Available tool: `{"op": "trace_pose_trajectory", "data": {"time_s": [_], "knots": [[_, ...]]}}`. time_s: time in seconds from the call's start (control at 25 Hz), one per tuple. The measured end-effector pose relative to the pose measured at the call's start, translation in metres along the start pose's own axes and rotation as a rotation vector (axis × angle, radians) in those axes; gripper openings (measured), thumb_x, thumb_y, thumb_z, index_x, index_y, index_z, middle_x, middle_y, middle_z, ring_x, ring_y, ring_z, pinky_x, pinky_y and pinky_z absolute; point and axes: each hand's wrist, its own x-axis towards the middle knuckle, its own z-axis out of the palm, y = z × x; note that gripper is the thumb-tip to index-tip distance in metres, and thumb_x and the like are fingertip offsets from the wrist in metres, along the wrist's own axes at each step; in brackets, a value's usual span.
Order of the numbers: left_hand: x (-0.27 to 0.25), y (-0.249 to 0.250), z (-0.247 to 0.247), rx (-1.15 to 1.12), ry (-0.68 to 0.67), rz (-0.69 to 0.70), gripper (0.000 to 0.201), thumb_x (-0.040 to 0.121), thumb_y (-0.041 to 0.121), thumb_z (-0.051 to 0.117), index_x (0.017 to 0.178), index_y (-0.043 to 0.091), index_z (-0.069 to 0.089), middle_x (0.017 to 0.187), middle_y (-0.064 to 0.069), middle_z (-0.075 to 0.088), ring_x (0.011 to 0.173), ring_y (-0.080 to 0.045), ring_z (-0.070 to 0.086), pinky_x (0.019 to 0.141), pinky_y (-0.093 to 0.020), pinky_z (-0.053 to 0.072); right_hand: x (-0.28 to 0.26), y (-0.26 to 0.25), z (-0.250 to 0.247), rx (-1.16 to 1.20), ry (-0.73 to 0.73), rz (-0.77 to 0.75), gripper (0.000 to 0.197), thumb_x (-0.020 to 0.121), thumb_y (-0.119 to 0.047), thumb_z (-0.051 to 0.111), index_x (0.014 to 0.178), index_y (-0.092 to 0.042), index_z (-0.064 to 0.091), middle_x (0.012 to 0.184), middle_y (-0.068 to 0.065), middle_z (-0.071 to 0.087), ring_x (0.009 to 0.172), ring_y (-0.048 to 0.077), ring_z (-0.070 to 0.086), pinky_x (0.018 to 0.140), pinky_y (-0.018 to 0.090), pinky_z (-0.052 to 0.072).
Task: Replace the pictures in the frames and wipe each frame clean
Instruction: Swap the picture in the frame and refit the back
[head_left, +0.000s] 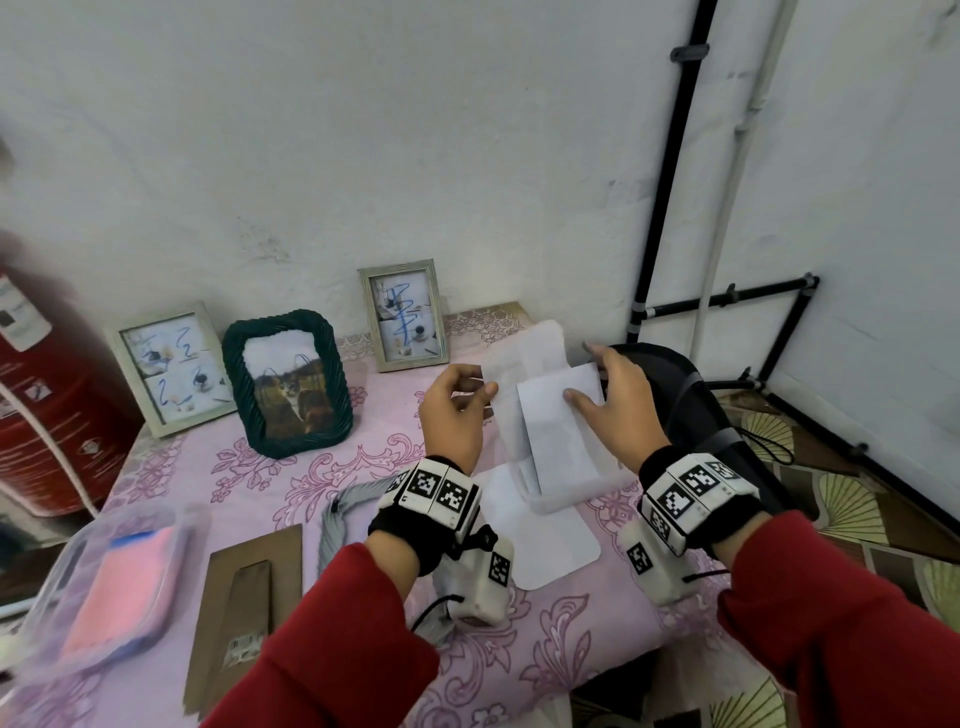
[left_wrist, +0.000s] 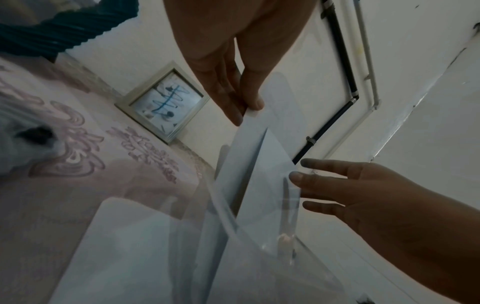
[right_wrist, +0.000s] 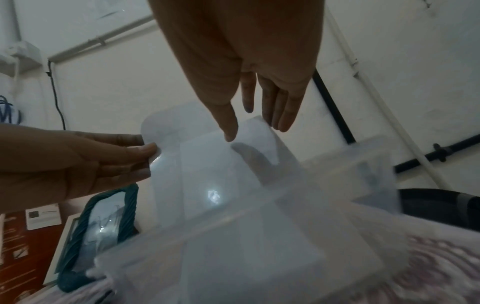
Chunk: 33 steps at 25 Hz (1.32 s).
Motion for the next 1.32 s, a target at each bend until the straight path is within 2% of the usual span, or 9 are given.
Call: {"op": "trace_pose_trajectory", "data": {"time_s": [0.12, 0.32, 0.48, 0.56, 0.68, 0.8, 0.88, 1.12, 1.32], "knots": [[0.003, 0.016, -0.011, -0.004, -0.004, 0.052, 0.014, 0.083, -0.002, 0.064, 0.09, 0.009, 0.058, 0.081, -0.008, 0.058, 0.075, -0.026, 0.059, 0.072, -0.036, 0.057, 0.007, -0.022, 0.002, -0.038, -0.005, -0.052, 0.049, 0.084, -0.02, 0.067, 0.129, -0.01, 0.051, 0.128, 0.01, 0.055, 0.118, 0.029, 0.044, 0.101, 0.031, 0.032], [0.001, 0.038, -0.036, -0.016, 0.008, 0.119, 0.013, 0.084, 0.0, 0.063, 0.091, 0.009, 0.058, 0.093, -0.012, 0.062, 0.088, -0.028, 0.061, 0.082, -0.039, 0.055, 0.013, -0.058, 0.008, 0.094, -0.017, -0.106, 0.022, 0.086, -0.014, 0.064, 0.096, 0.005, 0.058, 0.097, 0.019, 0.065, 0.091, 0.032, 0.059, 0.084, 0.042, 0.046], [-0.003, 0.047, -0.065, -0.004, 0.063, 0.185, 0.01, 0.085, 0.008, 0.065, 0.093, 0.01, 0.06, 0.091, -0.004, 0.064, 0.084, -0.017, 0.06, 0.081, -0.032, 0.054, 0.0, -0.083, 0.024, 0.341, -0.012, -0.117, 0.01, 0.087, -0.005, 0.061, 0.096, -0.001, 0.063, 0.089, 0.007, 0.068, 0.079, 0.015, 0.06, 0.073, 0.022, 0.051], [-0.006, 0.049, -0.081, 0.011, 0.072, 0.204, 0.01, 0.085, 0.014, 0.067, 0.094, 0.013, 0.061, 0.091, -0.002, 0.065, 0.082, -0.013, 0.061, 0.079, -0.029, 0.053, -0.008, -0.095, 0.033, 0.412, -0.054, -0.133, 0.016, 0.087, -0.004, 0.06, 0.103, -0.005, 0.064, 0.091, 0.004, 0.066, 0.082, 0.013, 0.061, 0.074, 0.015, 0.049], [-0.007, 0.043, -0.106, 0.049, 0.049, 0.157, 0.017, 0.084, 0.02, 0.068, 0.098, 0.011, 0.061, 0.096, -0.007, 0.067, 0.088, -0.019, 0.062, 0.079, -0.027, 0.053, -0.018, -0.108, 0.047, 0.511, -0.17, -0.101, 0.021, 0.087, 0.0, 0.059, 0.107, -0.003, 0.062, 0.094, 0.007, 0.066, 0.08, 0.01, 0.062, 0.072, 0.018, 0.05], [-0.013, 0.03, -0.133, 0.082, 0.066, 0.068, 0.021, 0.082, 0.012, 0.069, 0.1, 0.008, 0.06, 0.089, -0.005, 0.064, 0.084, -0.02, 0.06, 0.074, -0.027, 0.054, -0.031, -0.118, 0.063, 0.549, -0.217, -0.058, 0.017, 0.086, -0.001, 0.062, 0.098, -0.011, 0.056, 0.08, 0.013, 0.065, 0.067, 0.012, 0.058, 0.064, 0.028, 0.053], [-0.021, 0.02, -0.148, 0.085, 0.063, 0.023, 0.021, 0.081, 0.008, 0.07, 0.099, 0.008, 0.059, 0.083, -0.003, 0.063, 0.08, -0.02, 0.059, 0.071, -0.028, 0.053, -0.04, -0.121, 0.074, 0.549, -0.212, -0.018, 0.021, 0.084, -0.004, 0.065, 0.096, -0.014, 0.052, 0.073, 0.014, 0.059, 0.071, 0.02, 0.057, 0.071, 0.039, 0.054], [-0.044, -0.007, -0.178, 0.123, 0.015, -0.091, 0.034, 0.081, 0.004, 0.069, 0.112, 0.01, 0.057, 0.091, -0.013, 0.062, 0.084, -0.03, 0.065, 0.074, -0.043, 0.058, -0.065, -0.114, 0.101, 0.493, -0.313, 0.033, 0.034, 0.08, -0.005, 0.069, 0.107, -0.016, 0.052, 0.074, 0.008, 0.058, 0.072, 0.023, 0.058, 0.07, 0.037, 0.053], [-0.053, -0.025, -0.189, 0.15, -0.086, -0.218, 0.051, 0.083, -0.009, 0.06, 0.13, 0.01, 0.048, 0.093, -0.014, 0.054, 0.083, -0.026, 0.056, 0.069, -0.033, 0.056, -0.076, -0.1, 0.112, 0.394, -0.424, 0.08, 0.051, 0.081, -0.005, 0.069, 0.127, -0.012, 0.048, 0.085, 0.013, 0.055, 0.075, 0.025, 0.057, 0.076, 0.041, 0.052]]}}
